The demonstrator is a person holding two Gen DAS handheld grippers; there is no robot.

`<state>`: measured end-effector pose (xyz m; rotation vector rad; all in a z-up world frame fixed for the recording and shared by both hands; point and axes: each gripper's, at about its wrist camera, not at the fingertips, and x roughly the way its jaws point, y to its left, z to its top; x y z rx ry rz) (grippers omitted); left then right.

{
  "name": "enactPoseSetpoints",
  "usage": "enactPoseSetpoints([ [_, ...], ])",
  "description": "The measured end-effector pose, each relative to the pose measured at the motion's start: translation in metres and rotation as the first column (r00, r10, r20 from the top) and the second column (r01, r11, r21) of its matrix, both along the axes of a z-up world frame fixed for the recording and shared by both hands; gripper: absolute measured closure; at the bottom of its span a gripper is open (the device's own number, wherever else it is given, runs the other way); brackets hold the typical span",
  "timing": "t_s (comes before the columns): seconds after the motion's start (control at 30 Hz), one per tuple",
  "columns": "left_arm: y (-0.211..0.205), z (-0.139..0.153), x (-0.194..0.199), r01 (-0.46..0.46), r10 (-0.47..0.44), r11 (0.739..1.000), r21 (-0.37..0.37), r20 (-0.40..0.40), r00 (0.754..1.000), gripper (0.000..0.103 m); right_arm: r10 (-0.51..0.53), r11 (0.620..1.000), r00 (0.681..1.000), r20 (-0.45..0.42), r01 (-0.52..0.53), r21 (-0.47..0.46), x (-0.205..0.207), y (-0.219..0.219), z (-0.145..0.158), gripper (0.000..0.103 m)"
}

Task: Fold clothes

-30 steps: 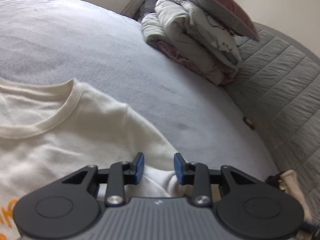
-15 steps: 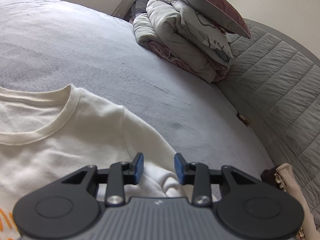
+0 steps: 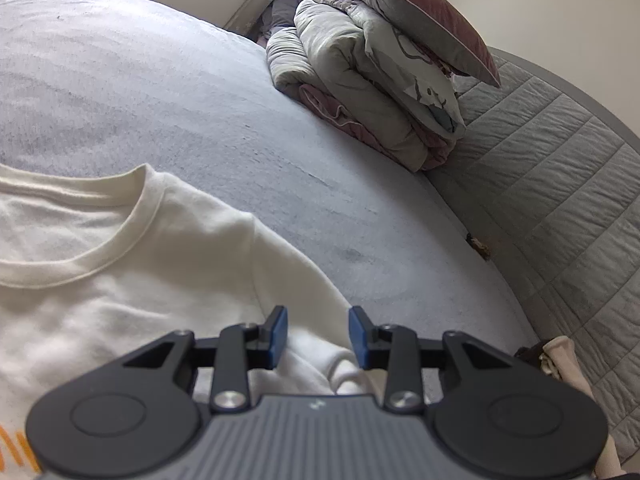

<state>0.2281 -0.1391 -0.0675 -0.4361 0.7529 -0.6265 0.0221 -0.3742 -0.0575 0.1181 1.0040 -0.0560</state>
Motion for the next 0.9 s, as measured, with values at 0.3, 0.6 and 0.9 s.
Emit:
enactPoseSetpoints([
  [0.3, 0.007, -0.004, 0.004, -0.015, 0.015, 0.999, -0.052, 0.015, 1.0, 0.068, 0.093, 0.948, 0.995, -0.03, -0.098, -0.302, 0.016, 0.01, 0.02, 0.099],
  [0.6, 0.013, -0.009, 0.01, -0.044, 0.048, 0.991, -0.123, 0.024, 0.999, 0.068, 0.09, 0.744, 0.996, 0.008, -0.062, -0.665, 0.096, -0.004, 0.034, 0.099],
  [0.9, 0.028, -0.009, 0.023, -0.133, 0.134, 0.98, -0.15, -0.002, 0.991, 0.068, 0.065, 0.766, 0.973, -0.223, -0.192, -0.613, 0.131, -0.019, -0.022, 0.098],
])
